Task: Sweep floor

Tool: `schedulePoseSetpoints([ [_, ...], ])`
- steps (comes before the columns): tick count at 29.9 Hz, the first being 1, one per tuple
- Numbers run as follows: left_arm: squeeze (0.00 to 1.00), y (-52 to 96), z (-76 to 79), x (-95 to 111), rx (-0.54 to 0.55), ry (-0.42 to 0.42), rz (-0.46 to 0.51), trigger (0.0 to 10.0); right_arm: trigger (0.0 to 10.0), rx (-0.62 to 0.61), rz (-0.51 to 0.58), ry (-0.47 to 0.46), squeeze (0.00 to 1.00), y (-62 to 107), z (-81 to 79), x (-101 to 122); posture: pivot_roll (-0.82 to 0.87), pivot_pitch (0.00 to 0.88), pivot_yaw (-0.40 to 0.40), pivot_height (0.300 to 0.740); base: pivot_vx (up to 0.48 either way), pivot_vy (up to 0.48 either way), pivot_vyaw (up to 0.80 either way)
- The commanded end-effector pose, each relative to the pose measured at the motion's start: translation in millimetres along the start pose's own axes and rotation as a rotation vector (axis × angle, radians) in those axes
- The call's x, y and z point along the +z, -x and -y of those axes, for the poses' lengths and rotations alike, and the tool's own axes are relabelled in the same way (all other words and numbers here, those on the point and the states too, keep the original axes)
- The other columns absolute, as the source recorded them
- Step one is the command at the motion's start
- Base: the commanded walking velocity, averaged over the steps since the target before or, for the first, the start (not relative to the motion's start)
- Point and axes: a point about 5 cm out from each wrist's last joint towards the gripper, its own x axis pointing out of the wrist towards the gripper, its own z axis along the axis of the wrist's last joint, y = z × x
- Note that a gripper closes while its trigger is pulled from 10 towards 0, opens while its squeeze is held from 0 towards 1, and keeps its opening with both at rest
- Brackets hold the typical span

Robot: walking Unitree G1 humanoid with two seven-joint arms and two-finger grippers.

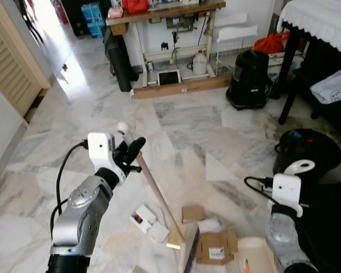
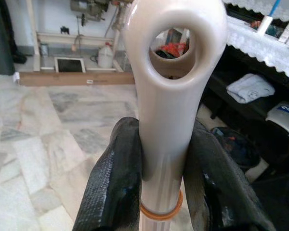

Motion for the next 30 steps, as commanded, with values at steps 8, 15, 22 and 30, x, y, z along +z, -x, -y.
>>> schedulePoseSetpoints([
  [8,0.0,13.1,4.0,11,-0.021,0.031,-0.027,10.0,10.0,-0.028,0.065,-0.019,0.0,-8.7,0.2,11,0.13,0.115,0.156,0.74,0.0,0.0,0.0],
  [15,0.0,14.0,6.8,20,-0.016,0.057,-0.034,10.0,10.0,0.005,0.038,-0.017,0.0,7.9,-6.6,0,0.18,0.148,0.167,0.74,0.0,0.0,0.0],
  [22,0.0,12.9,7.3,23,-0.012,0.101,-0.046,10.0,10.0,0.027,0.009,-0.015,0.0,19.7,-11.0,-9,0.17,0.167,0.177,0.74,0.0,0.0,0.0],
  [30,0.0,-3.8,-0.3,10,0.061,0.062,-0.086,10.0,10.0,0.024,-0.001,-0.008,0.0,23.9,-8.4,-13,0.15,0.173,0.178,0.74,0.0,0.0,0.0],
])
